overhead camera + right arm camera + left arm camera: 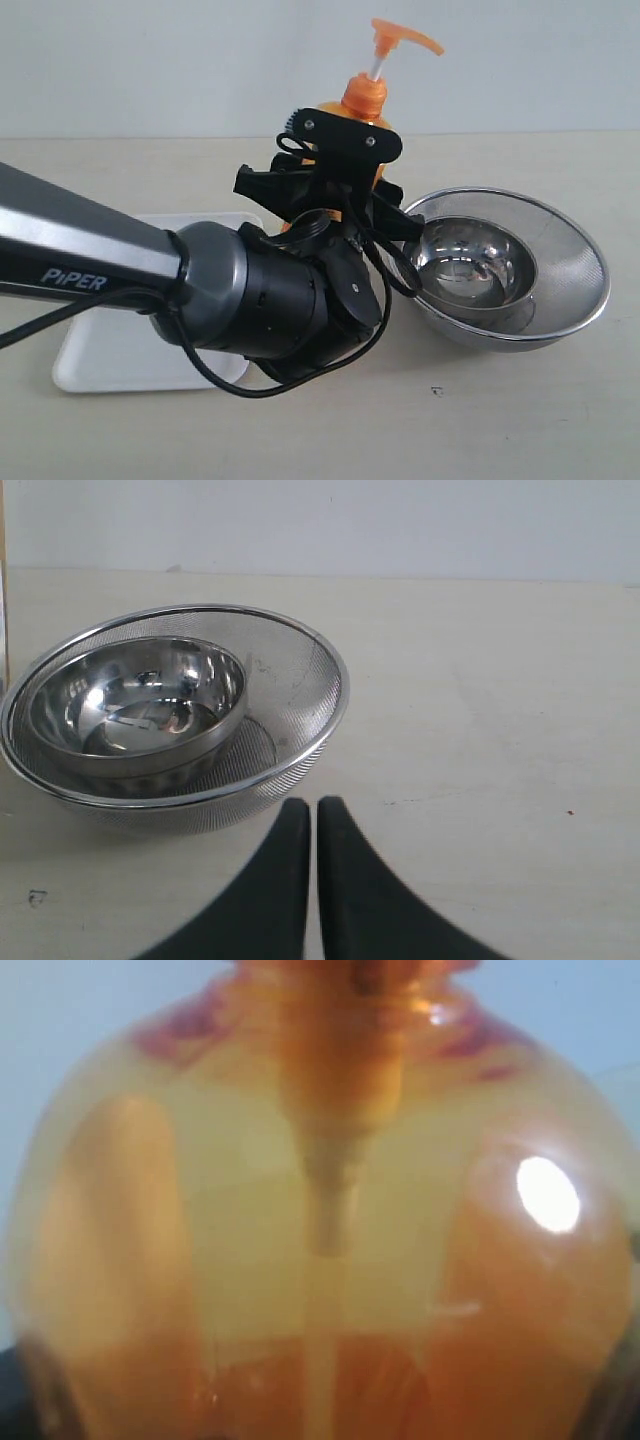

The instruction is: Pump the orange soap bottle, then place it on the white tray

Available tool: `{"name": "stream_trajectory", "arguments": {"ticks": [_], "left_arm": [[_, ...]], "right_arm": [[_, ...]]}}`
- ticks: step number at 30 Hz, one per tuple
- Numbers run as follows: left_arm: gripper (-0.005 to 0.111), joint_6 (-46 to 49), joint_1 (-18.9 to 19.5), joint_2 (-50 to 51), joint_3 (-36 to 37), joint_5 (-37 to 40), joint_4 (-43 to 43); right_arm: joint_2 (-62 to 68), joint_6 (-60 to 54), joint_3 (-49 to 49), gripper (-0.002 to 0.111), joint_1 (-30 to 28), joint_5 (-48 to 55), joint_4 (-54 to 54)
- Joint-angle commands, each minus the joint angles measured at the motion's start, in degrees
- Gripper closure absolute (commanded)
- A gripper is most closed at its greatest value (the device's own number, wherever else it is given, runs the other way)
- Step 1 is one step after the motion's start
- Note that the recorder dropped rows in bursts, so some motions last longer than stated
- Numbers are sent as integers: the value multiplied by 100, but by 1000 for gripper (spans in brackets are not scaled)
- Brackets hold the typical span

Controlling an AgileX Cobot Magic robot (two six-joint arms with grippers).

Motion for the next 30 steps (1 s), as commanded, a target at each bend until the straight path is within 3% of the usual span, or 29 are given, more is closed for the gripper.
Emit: {"name": "stream_trajectory", "arguments": {"ticks": [1, 13, 21, 30], "left_arm": [[102, 236, -21, -47, -103, -540, 224], [102, 501, -31, -47, -103, -689, 160], [102, 262, -91, -47, -103, -63, 164], [102, 173, -79, -47, -103, 34, 382]], "right_arm": [[-30, -34, -1, 108, -15, -67, -3], [-30, -34, -1, 108, -15, -67, -3], [-30, -52, -1, 108, -15, -67, -3], [-30, -37, -1, 108, -15, -67, -3]]}}
